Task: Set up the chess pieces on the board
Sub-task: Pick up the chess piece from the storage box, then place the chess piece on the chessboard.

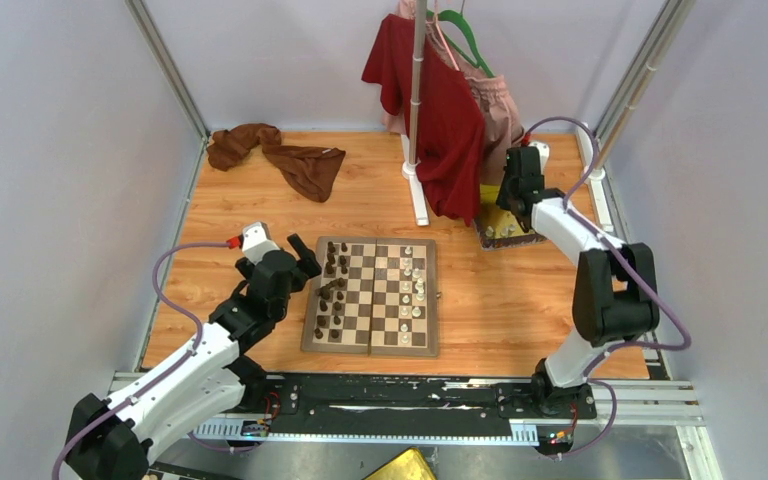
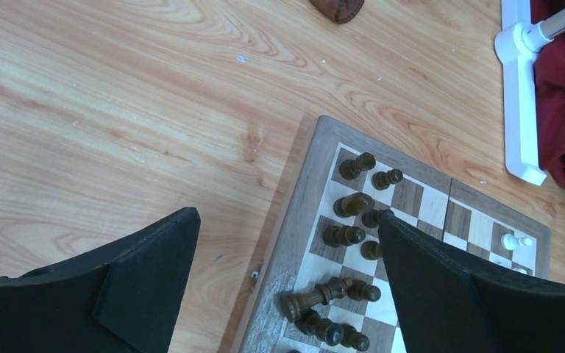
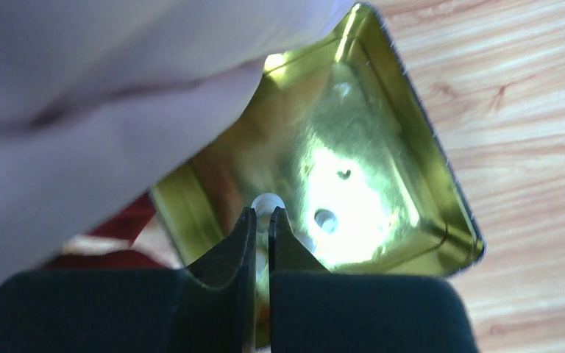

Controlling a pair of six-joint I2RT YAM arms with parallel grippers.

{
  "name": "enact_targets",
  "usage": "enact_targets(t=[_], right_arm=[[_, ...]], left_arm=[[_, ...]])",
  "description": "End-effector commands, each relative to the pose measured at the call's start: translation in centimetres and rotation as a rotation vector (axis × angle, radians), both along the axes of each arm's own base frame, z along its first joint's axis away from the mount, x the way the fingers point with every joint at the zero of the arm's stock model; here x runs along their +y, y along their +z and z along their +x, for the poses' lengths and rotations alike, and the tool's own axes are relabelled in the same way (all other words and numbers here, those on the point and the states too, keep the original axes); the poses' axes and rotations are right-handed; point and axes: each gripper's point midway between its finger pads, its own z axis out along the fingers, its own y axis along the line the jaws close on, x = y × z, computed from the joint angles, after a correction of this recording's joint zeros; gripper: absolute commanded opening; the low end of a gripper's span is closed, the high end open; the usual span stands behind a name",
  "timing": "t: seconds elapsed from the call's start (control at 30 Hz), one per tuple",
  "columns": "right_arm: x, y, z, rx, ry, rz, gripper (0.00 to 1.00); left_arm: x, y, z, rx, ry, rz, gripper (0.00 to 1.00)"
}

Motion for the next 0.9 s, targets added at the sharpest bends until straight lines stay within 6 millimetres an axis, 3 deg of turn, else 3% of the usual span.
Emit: enact_targets(t=[0.0, 0.23, 0.4, 0.6, 0.87], right_arm=[[2.7, 1.4, -3.8, 0.001, 0.069, -0.032, 0.00], [8.5, 2.6, -9.8, -0.015, 0.260, -0.048, 0.00], [12.6, 2.9, -12.2, 0.002, 0.402, -0.046, 0.00], [16.1, 1.7, -12.6, 0.043, 0.501, -0.046, 0.00], [18.9, 0.1, -11.6, 0.083, 0.569, -0.066, 0.00]], left_arm=[[0.7, 1.7, 0.2, -0.037, 0.027, 0.010, 1.00], [0.7, 0.8, -0.2, -0.020, 0.018, 0.011, 1.00], [0.6, 0.1, -0.6, -0.009, 0.015, -0.012, 1.00], [1.0, 0.1, -0.9, -0.016, 0.025, -0.015, 1.00], [1.0, 0.2, -0.6, -0.014, 0.029, -0.004, 1.00]])
